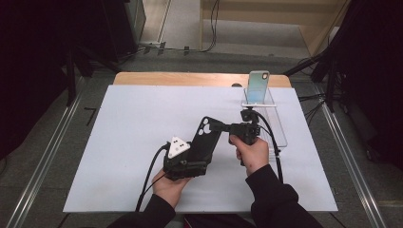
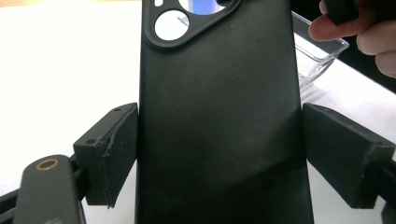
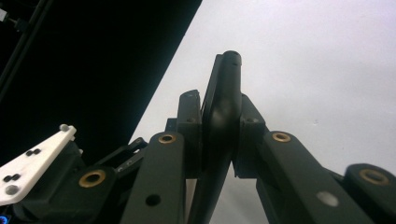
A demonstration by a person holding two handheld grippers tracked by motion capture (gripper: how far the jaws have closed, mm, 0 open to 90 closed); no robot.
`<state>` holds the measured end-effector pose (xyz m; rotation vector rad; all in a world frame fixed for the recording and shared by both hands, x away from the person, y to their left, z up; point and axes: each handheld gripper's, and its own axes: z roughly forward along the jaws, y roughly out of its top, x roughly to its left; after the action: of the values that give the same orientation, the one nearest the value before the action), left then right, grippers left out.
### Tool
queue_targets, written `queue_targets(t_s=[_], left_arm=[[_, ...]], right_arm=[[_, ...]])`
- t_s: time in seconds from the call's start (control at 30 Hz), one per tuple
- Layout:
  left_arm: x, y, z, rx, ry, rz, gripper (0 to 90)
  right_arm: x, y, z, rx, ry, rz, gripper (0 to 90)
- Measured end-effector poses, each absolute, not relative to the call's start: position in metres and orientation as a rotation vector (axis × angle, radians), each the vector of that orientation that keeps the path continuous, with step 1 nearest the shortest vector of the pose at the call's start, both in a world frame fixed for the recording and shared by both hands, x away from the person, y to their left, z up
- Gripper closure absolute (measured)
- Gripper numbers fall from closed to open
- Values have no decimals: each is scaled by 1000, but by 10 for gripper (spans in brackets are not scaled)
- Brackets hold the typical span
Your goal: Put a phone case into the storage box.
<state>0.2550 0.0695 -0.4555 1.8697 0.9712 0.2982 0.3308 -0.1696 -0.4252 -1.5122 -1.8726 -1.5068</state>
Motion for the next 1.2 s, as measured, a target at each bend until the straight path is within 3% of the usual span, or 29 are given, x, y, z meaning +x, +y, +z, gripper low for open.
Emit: queue_targets(t_s=[0.3,0.57,0.77,1.03,1.2], left_arm=[[263,69,-457,1894,959,198,129],[267,69,-449,1961,979,215,130],[269,69,-443,2053,963,147,132],[279,80,-432,2058,938,5,142],[288,92,-425,2073,945,-11,162]], right_arm=[[330,-170,-422,-1480,-1831,-1501,776],[326,-167,-414,-1469,-1890,-1507,778],[323,-168,-407,-1467,-1984,-1529,777],[316,-164,-400,-1397,-2211,-1528,777],[313,-164,-398,-1341,-2286,-1536,776]])
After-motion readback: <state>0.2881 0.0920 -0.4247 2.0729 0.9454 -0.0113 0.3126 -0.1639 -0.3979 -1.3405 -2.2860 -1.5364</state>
